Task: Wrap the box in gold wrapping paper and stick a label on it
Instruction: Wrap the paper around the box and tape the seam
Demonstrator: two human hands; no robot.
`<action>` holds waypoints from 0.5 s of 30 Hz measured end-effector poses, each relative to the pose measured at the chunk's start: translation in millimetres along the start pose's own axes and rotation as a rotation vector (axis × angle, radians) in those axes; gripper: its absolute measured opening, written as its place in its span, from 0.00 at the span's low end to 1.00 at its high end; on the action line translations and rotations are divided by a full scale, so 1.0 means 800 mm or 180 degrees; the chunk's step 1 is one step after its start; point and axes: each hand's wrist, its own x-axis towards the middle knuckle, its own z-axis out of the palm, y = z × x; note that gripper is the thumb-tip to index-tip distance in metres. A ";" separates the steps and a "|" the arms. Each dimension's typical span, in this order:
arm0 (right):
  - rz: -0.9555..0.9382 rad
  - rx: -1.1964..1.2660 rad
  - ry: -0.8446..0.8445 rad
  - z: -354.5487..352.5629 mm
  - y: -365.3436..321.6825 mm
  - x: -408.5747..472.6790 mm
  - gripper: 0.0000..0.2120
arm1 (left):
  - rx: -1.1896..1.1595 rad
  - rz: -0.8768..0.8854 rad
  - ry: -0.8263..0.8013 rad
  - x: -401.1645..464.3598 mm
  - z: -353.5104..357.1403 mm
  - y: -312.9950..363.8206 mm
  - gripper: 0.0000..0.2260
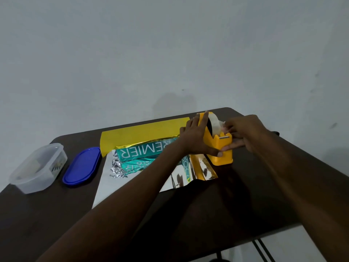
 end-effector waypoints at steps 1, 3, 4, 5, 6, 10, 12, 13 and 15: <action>-0.0022 0.0142 0.0100 0.000 0.004 -0.005 0.02 | 0.0000 -0.0012 -0.0003 -0.001 0.000 -0.003 0.61; -0.0136 0.0451 0.0262 0.000 0.018 -0.014 0.04 | -0.0014 0.0005 0.0017 -0.001 0.001 -0.006 0.62; -0.0278 0.0564 0.0300 0.001 0.026 -0.018 0.05 | -0.0003 0.0027 0.0035 -0.002 0.002 -0.007 0.62; -0.0455 0.0638 0.0329 0.001 0.036 -0.023 0.05 | 0.0014 0.0053 0.0049 -0.002 0.002 -0.008 0.62; -0.0630 0.0694 0.0356 0.002 0.046 -0.027 0.05 | 0.0024 0.0080 0.0051 -0.001 0.003 -0.008 0.62; -0.0816 0.0475 0.0664 0.008 0.086 -0.029 0.06 | 0.0034 0.0138 0.0012 0.001 0.000 -0.009 0.63; -0.0799 0.0227 0.0706 0.009 0.100 -0.026 0.06 | 0.0056 0.0151 0.0004 0.001 -0.002 -0.009 0.62; -0.0788 0.0198 0.0685 0.008 0.106 -0.023 0.05 | 0.0059 0.0152 -0.0013 0.002 -0.001 -0.008 0.62; -0.0813 0.0244 0.0656 0.009 0.110 -0.021 0.05 | 0.0076 0.0142 -0.0014 0.002 -0.002 -0.010 0.62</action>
